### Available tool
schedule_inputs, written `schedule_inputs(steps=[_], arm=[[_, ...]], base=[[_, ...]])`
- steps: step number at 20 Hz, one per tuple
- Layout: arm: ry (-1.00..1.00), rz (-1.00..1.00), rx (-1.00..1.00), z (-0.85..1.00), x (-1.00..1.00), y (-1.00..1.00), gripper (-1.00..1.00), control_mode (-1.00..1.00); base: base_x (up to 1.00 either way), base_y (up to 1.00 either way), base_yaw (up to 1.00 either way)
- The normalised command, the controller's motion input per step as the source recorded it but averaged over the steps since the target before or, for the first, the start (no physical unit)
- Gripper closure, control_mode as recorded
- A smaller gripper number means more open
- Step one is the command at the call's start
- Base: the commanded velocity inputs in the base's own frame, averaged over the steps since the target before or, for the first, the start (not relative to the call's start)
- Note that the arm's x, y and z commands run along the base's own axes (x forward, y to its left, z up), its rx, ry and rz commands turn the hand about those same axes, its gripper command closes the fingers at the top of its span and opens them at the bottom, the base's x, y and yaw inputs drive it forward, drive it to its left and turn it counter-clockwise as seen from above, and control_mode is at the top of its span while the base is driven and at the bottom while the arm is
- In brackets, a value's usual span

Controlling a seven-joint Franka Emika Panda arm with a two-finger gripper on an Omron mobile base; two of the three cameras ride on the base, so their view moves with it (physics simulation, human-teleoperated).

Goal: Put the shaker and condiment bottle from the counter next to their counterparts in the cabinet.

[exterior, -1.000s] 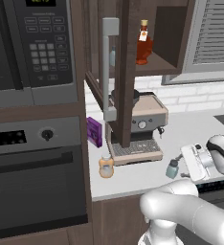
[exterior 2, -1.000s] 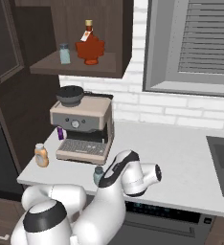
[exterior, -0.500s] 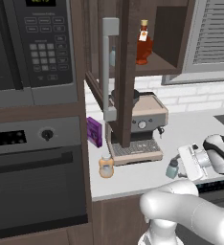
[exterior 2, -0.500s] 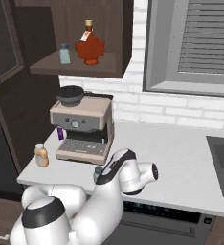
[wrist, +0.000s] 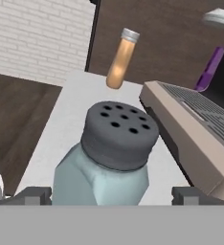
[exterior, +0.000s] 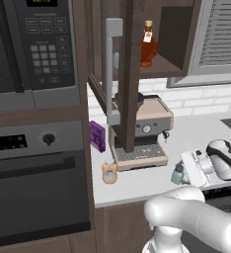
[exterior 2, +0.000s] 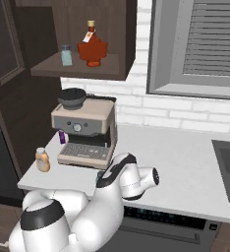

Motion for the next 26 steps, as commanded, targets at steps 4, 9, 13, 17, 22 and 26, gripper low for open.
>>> schedule_inputs(steps=[4,9,13,17,22,26], arm=[[0.0,0.0,0.0,-0.09,0.0,0.11,-1.0,-1.0],[0.0,0.0,0.0,-0.14,0.04,0.14,1.0,-1.0],[0.0,0.0,0.0,-0.09,0.03,0.03,1.0,-1.0],[0.0,0.0,0.0,0.0,0.06,0.03,1.0,-1.0],[0.0,0.0,0.0,0.17,0.0,0.0,1.0,-1.0],[0.0,0.0,0.0,0.37,0.0,0.02,1.0,-1.0]], base=[[0.0,0.0,0.0],[0.0,0.0,0.0],[0.0,0.0,0.0],[0.0,0.0,0.0],[0.0,0.0,0.0],[0.0,0.0,0.0]])
